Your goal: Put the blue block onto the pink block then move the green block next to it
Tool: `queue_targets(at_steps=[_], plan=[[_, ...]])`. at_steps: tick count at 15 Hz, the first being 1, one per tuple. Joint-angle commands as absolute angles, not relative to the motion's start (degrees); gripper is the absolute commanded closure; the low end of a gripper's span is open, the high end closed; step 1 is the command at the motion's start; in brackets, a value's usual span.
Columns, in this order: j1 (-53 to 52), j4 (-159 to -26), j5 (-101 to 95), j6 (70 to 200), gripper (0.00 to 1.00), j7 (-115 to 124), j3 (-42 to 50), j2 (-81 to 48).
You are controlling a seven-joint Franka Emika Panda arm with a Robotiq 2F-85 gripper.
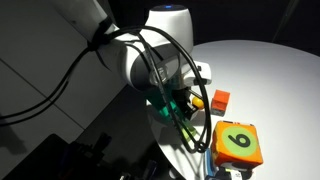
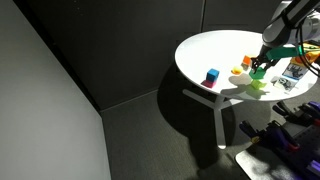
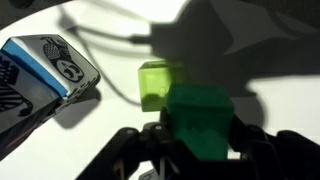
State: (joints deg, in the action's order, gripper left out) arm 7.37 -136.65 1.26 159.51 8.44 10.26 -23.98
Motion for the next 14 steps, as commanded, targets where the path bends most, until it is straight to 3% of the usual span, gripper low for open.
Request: queue_targets(at_steps=[1,14], plan=[[7.2,-135.5,1.2,157.9,0.71,6.3,9.4,-22.6],[7.7,-129.3,-1.8,159.8,0.71,-8.0,4.1,-26.6]])
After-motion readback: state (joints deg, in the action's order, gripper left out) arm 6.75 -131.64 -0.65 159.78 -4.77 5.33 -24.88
